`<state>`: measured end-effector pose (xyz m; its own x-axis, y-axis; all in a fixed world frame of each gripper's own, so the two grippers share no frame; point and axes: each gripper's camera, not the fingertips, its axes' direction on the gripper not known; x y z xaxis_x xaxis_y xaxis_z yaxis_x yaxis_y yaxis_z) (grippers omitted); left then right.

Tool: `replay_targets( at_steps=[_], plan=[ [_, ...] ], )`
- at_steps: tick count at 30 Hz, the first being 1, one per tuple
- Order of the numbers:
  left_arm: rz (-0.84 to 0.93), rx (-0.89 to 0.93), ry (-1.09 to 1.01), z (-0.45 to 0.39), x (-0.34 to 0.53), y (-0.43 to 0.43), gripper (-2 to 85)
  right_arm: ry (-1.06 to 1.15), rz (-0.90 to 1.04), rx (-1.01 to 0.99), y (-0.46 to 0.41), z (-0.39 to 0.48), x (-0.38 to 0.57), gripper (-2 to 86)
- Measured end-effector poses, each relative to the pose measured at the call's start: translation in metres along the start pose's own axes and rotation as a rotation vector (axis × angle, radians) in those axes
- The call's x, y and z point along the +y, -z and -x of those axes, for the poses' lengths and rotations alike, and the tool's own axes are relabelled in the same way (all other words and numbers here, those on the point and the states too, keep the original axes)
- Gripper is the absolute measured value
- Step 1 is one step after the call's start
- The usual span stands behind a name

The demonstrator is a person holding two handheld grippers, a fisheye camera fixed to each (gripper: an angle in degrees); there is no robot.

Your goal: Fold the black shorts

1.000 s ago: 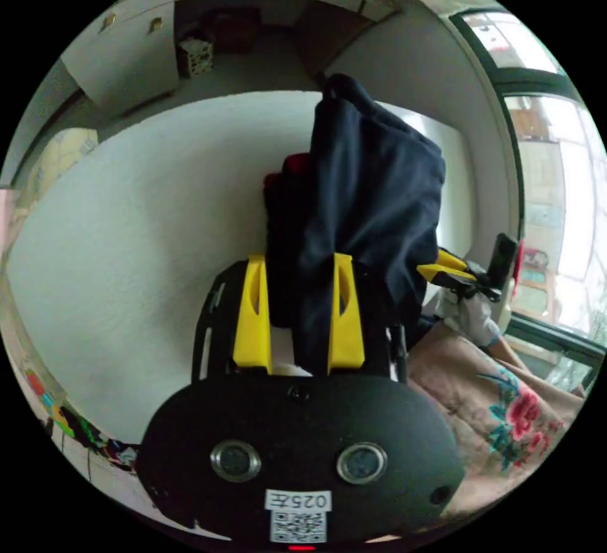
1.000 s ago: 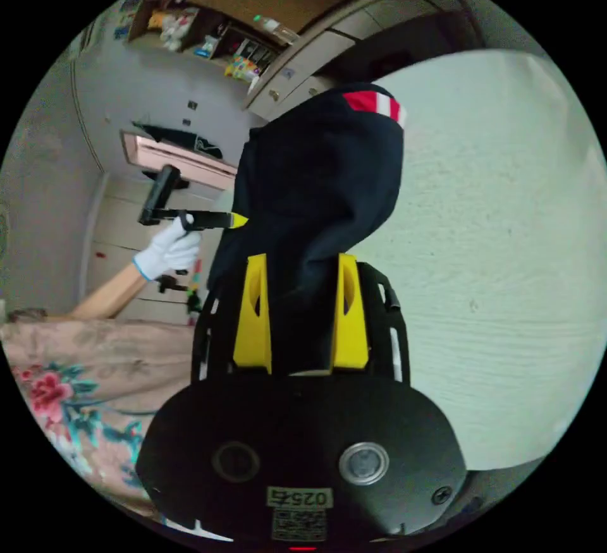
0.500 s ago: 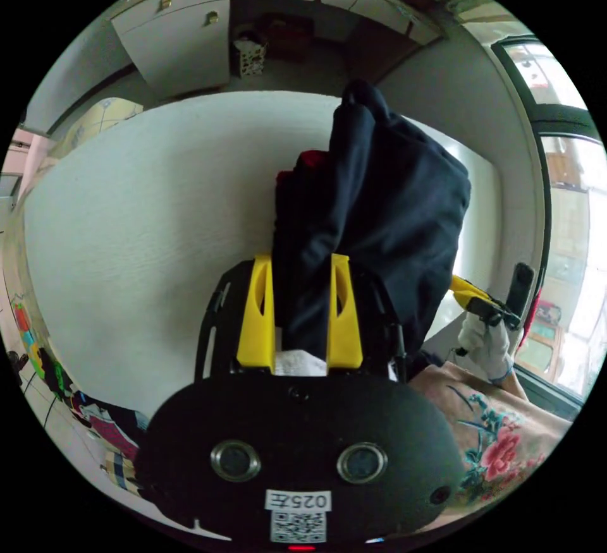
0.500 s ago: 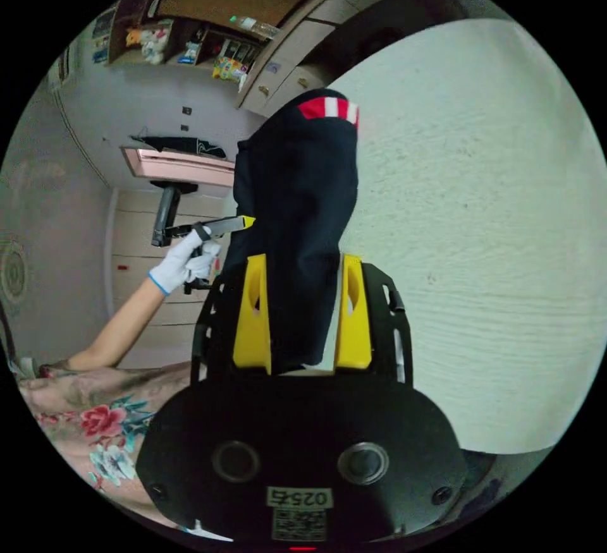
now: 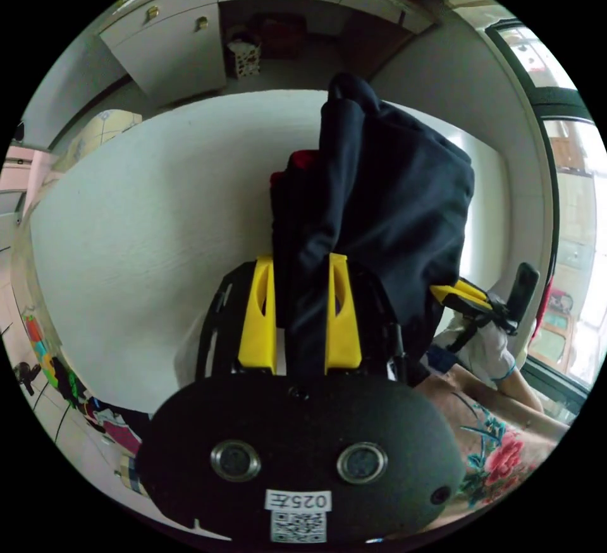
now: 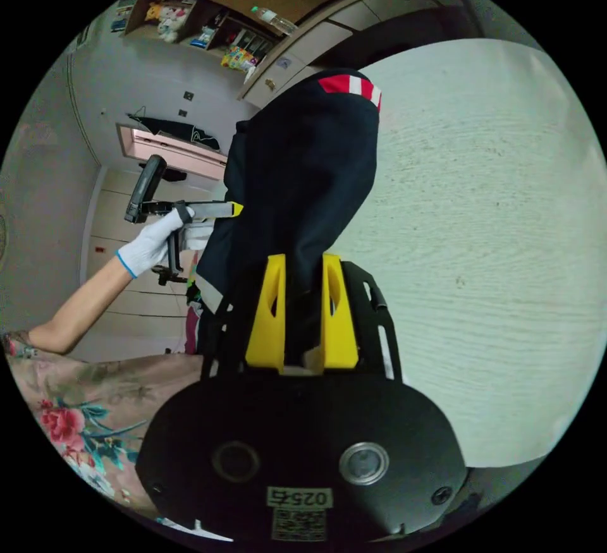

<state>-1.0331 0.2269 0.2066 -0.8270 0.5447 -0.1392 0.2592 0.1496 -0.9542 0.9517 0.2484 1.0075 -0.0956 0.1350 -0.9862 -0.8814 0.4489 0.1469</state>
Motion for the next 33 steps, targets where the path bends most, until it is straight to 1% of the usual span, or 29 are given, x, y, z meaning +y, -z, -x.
replay_targets(
  at_steps=[3, 6, 9, 11, 12, 14, 15, 17, 18, 20, 21, 23, 24, 26, 27, 28, 29, 30, 32, 33],
  plan=[
    [-0.050, 0.055, -0.003, 0.009, 0.021, 0.015, 9.3, -0.025, 0.072, -0.034, 0.002, 0.012, -0.020, 8.3],
    [-0.113, 0.146, 0.003, 0.029, 0.056, 0.030, 7.9, 0.019, 0.184, 0.050, -0.002, 0.048, -0.044, 7.3],
    [-0.113, 0.322, 0.068, 0.078, 0.105, 0.041, 6.7, -0.048, 0.297, 0.085, -0.018, 0.091, -0.059, 6.6],
    [-0.088, 0.530, 0.157, 0.142, 0.159, 0.044, 5.6, -0.077, 0.398, 0.067, -0.043, 0.139, -0.061, 6.4],
    [-0.087, 0.589, 0.186, 0.162, 0.176, 0.044, 5.4, -0.069, 0.427, 0.054, -0.051, 0.153, -0.060, 6.4],
    [-0.129, 0.795, 0.321, 0.244, 0.256, 0.049, 4.7, -0.033, 0.568, -0.045, -0.091, 0.210, -0.057, 6.3],
    [-0.151, 0.835, 0.355, 0.263, 0.278, 0.051, 4.7, -0.035, 0.603, -0.082, -0.102, 0.224, -0.056, 6.3],
    [-0.249, 0.913, 0.482, 0.324, 0.368, 0.067, 4.4, -0.012, 0.715, -0.203, -0.146, 0.286, -0.055, 6.2],
    [-0.277, 0.919, 0.506, 0.336, 0.388, 0.073, 4.4, 0.000, 0.737, -0.218, -0.157, 0.304, -0.056, 6.1],
    [-0.404, 0.906, 0.629, 0.371, 0.460, 0.103, 4.4, 0.085, 0.817, -0.225, -0.207, 0.381, -0.061, 6.1],
    [-0.439, 0.896, 0.663, 0.377, 0.475, 0.112, 4.4, 0.115, 0.835, -0.224, -0.220, 0.402, -0.063, 6.0],
    [-0.572, 0.836, 0.801, 0.398, 0.524, 0.149, 4.5, 0.264, 0.898, -0.198, -0.267, 0.496, -0.071, 5.9],
    [-0.603, 0.816, 0.831, 0.402, 0.533, 0.158, 4.5, 0.309, 0.911, -0.186, -0.278, 0.520, -0.073, 5.9],
    [-0.706, 0.735, 0.950, 0.418, 0.559, 0.194, 4.6, 0.501, 0.940, -0.110, -0.317, 0.614, -0.080, 5.9],
    [-0.729, 0.720, 0.979, 0.422, 0.563, 0.202, 4.6, 0.551, 0.947, -0.094, -0.327, 0.636, -0.081, 5.9],
    [-0.766, 0.695, 1.031, 0.430, 0.570, 0.216, 4.6, 0.640, 0.964, -0.061, -0.348, 0.679, -0.082, 5.9],
    [-0.786, 0.670, 1.091, 0.439, 0.574, 0.228, 4.7, 0.707, 0.988, -0.031, -0.370, 0.717, -0.084, 5.9],
    [-0.792, 0.655, 1.115, 0.444, 0.574, 0.233, 4.7, 0.742, 0.997, -0.019, -0.381, 0.735, -0.083, 5.9],
    [-0.790, 0.576, 1.194, 0.462, 0.570, 0.255, 4.8, 0.898, 1.019, 0.031, -0.423, 0.798, -0.076, 6.0],
    [-0.783, 0.556, 1.212, 0.466, 0.568, 0.260, 4.8, 0.933, 1.025, 0.049, -0.433, 0.811, -0.073, 6.0]
  ],
)
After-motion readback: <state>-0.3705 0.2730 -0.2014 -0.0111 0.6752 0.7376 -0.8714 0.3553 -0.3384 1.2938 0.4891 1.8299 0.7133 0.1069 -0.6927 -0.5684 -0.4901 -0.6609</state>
